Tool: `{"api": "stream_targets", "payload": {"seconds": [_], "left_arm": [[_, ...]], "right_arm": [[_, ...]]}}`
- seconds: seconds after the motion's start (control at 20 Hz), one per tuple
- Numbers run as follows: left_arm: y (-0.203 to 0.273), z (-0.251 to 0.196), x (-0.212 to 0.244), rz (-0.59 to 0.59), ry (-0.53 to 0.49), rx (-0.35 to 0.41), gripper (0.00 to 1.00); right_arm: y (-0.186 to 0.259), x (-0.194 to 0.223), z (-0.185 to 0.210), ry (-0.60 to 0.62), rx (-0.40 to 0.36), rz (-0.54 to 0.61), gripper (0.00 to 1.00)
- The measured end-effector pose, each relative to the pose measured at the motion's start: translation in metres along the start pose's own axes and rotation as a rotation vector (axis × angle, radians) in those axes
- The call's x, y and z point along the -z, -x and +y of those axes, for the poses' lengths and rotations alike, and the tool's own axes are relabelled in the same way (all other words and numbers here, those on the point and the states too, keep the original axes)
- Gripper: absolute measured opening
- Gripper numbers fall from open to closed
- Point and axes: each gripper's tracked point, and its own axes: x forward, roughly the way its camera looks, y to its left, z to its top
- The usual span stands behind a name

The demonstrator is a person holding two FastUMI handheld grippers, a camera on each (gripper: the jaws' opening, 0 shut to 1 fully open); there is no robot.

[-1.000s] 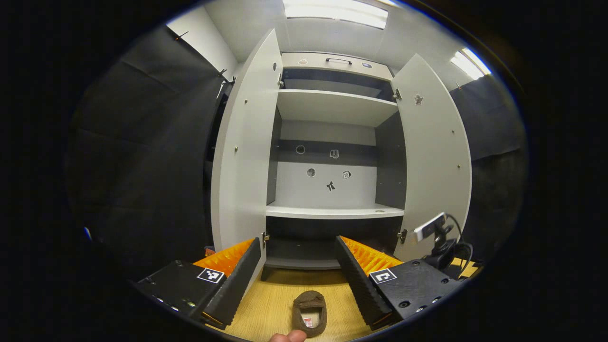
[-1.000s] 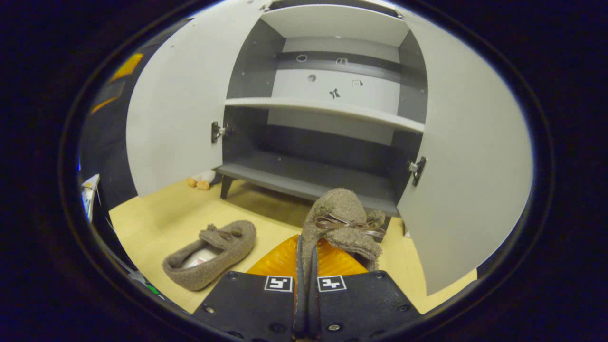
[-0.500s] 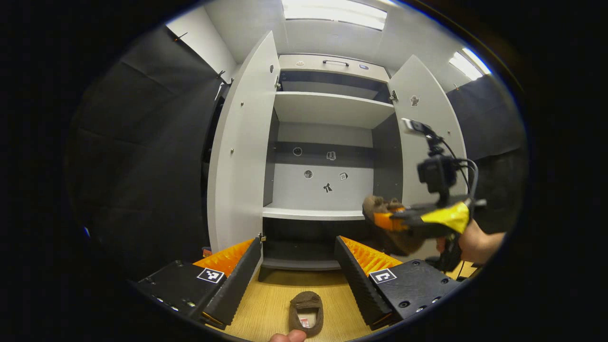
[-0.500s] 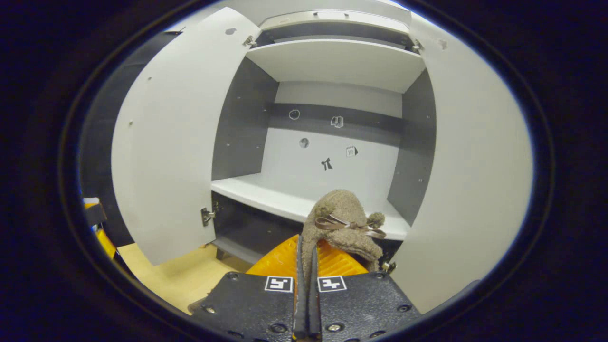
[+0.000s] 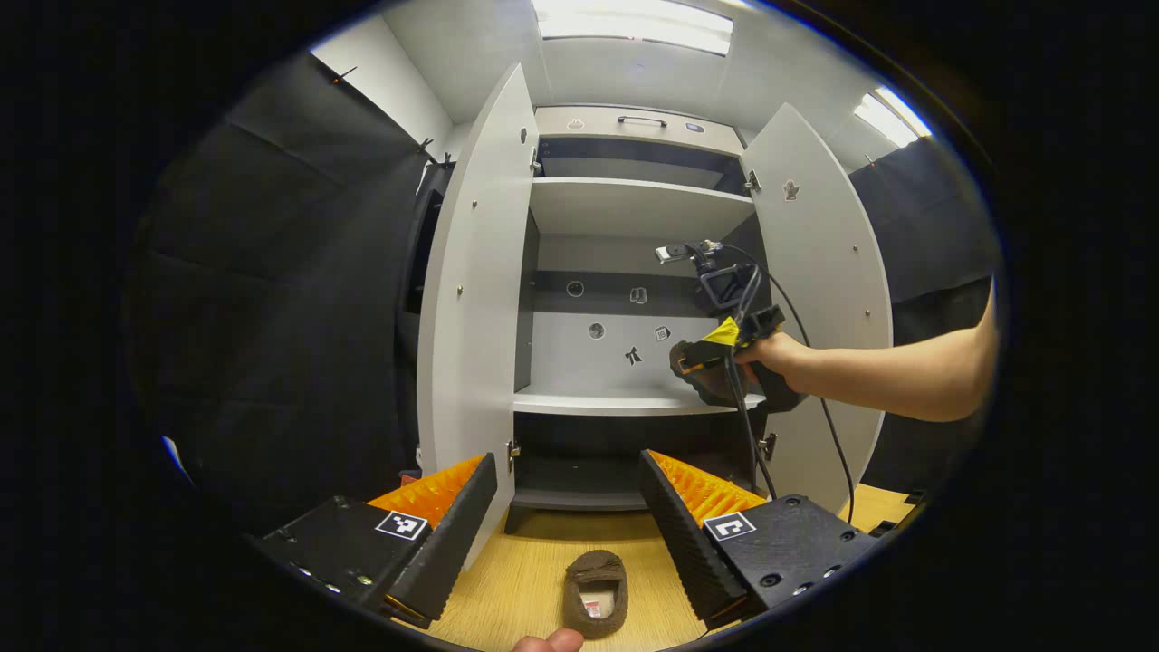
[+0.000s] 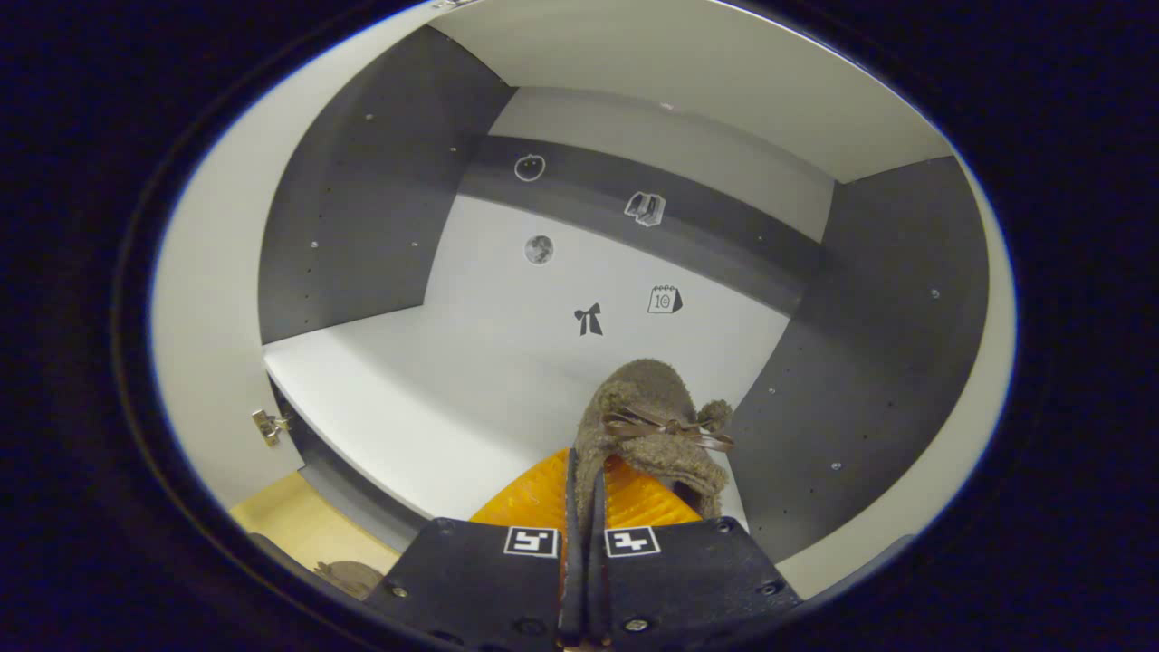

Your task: Grab one shoe with the right hand and put it into the shoe cabinet, grab the other shoe with the left hand and put it into the shoe cabinet; then close the right door with the right hand and the left door with the left hand.

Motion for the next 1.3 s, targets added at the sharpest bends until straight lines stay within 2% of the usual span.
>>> {"api": "stream_targets", "payload": {"seconds": [0.1, 0.25, 0.4, 0.45, 0.5, 0.65, 0.7, 0.75, 0.8, 0.9, 0.95, 1.0, 1.15, 1.2, 1.3], "left_arm": [[0.001, 0.005, 0.001, 0.008, 0.003, -0.014, 0.95], [0.001, 0.01, 0.003, 0.011, 0.007, -0.029, 0.95], [0.001, 0.013, 0.001, 0.008, 0.008, -0.034, 0.95], [0.001, 0.013, 0.0, 0.006, 0.009, -0.035, 0.95], [0.0, 0.013, 0.0, 0.004, 0.011, -0.033, 0.95], [0.001, 0.011, 0.002, 0.008, 0.016, -0.023, 0.95], [0.001, 0.01, 0.002, 0.006, 0.016, -0.021, 0.95], [0.0, 0.008, 0.002, 0.006, 0.016, -0.018, 0.95], [-0.001, 0.007, 0.002, 0.006, 0.015, -0.013, 0.95], [-0.002, 0.004, 0.003, 0.007, 0.016, -0.002, 0.95], [-0.003, 0.002, 0.002, 0.006, 0.016, 0.002, 0.95], [-0.004, 0.001, 0.003, 0.005, 0.016, 0.006, 0.95], [-0.008, -0.004, 0.005, 0.011, 0.015, 0.021, 0.95], [-0.009, -0.006, 0.006, 0.012, 0.016, 0.026, 0.95], [-0.011, -0.009, 0.007, 0.015, 0.02, 0.035, 0.95]], "right_arm": [[-0.013, 0.008, 0.002, -0.059, -0.03, 0.08, 0.06], [-0.026, 0.01, 0.001, -0.137, -0.011, 0.135, 0.07], [-0.026, 0.01, 0.001, -0.12, 0.008, 0.151, 0.22], [-0.024, 0.009, 0.001, -0.119, 0.009, 0.15, 0.24], [-0.019, 0.004, 0.002, -0.122, 0.008, 0.139, 0.44], [0.007, -0.004, 0.002, -0.128, -0.008, 0.113, 0.57], [0.018, -0.009, 0.0, -0.136, -0.013, 0.088, 0.58], [0.029, -0.018, -0.005, -0.14, -0.011, 0.05, 0.66], [0.045, -0.028, -0.009, -0.143, -0.006, 0.005, 0.58], [0.08, -0.043, -0.011, -0.149, -0.008, -0.078, 0.58], [0.099, -0.05, -0.009, -0.151, -0.026, -0.129, 0.66], [0.12, -0.052, -0.006, -0.151, -0.036, -0.173, 0.69], [0.172, -0.036, 0.006, -0.177, -0.051, -0.271, 0.7], [0.184, -0.025, 0.01, -0.181, -0.057, -0.291, 0.79], [0.202, 0.005, 0.018, -0.186, -0.049, -0.314, 0.84]]}}
